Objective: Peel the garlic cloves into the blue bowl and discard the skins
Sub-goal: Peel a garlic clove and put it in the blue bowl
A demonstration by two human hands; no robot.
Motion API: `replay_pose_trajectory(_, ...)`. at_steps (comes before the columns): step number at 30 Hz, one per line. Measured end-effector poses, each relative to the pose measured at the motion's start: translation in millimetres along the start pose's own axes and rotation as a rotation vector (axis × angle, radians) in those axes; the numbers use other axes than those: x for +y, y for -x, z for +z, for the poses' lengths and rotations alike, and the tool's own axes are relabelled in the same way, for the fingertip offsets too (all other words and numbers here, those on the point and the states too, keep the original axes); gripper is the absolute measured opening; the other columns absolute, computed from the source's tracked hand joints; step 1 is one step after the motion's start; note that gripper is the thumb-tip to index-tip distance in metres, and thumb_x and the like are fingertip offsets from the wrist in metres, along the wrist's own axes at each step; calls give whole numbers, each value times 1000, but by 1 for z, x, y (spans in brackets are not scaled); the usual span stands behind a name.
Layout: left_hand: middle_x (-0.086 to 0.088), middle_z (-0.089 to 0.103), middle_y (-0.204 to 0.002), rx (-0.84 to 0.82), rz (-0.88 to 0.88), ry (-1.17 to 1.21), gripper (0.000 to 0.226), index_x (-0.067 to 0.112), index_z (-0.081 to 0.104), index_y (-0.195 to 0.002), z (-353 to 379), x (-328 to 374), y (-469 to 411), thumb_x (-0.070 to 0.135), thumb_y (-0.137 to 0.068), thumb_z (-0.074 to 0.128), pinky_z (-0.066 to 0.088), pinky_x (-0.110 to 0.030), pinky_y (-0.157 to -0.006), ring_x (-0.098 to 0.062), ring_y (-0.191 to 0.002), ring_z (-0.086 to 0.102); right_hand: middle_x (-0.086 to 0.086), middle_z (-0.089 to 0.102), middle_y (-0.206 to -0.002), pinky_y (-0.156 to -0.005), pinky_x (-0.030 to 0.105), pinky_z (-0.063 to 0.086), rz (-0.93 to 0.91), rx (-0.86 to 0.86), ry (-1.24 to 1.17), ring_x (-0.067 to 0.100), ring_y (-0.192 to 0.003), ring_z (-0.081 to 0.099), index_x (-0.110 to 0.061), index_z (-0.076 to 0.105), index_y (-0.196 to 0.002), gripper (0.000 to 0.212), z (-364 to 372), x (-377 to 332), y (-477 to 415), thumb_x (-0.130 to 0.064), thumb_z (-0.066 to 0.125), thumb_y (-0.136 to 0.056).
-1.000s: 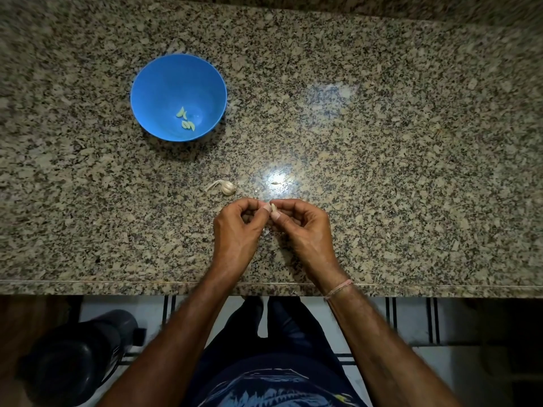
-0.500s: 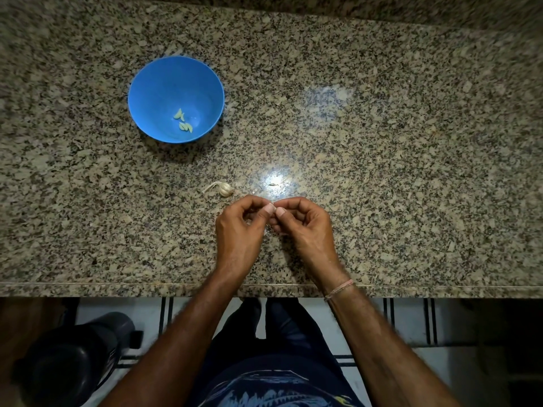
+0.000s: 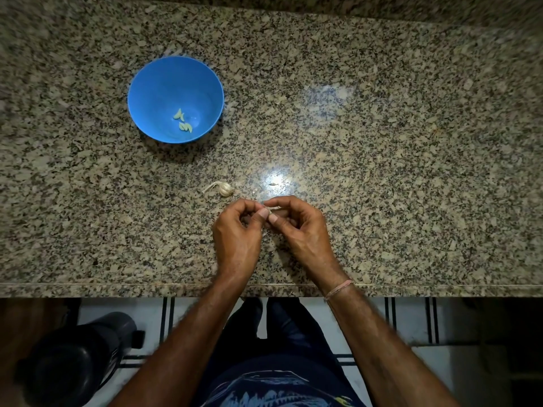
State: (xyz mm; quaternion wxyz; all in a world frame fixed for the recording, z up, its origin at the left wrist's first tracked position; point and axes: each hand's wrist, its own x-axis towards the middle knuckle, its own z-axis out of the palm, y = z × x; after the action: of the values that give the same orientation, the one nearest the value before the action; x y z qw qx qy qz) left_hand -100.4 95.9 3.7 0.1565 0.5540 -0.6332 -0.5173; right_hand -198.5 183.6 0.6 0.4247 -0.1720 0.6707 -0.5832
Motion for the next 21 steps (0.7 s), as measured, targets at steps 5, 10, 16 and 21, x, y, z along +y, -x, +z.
replay_pose_trajectory(5,10,71,-92,14,44,-47,2,21,71,-94,1,2,2,21,-95,74,60,-35,-78,-9,-90,67,12,76,-98,-96,45,61,-9,-11,-17,24,-102,75,-11,73,-122,26,0,-1,0,-8,72,-96)
replay_pose_trajectory(10,12,65,-97,29,128,-214,6,23,68,-96,-1,5,1,26,-96,72,41,-12,-66,5,-84,58,9,77,-103,-95,50,61,-19,3,-3,28,-104,74,-14,74,-118,23,0,2,-2,-13,74,-96)
replay_pose_trajectory(16,7,59,-99,-89,245,-246,10,16,63,-98,-1,-1,-4,23,-103,60,42,-18,-70,2,-89,54,19,72,-96,-91,54,62,-10,34,-31,40,-97,72,-12,70,-111,20,-1,7,-5,-8,77,-92)
replay_pose_trajectory(21,3,62,-104,-130,181,-156,8,16,62,-103,0,-5,-4,20,-106,55,44,-19,-73,-5,-93,58,20,73,-103,-90,38,62,28,41,-100,34,-102,73,-6,70,-114,21,-2,6,-4,0,72,-94)
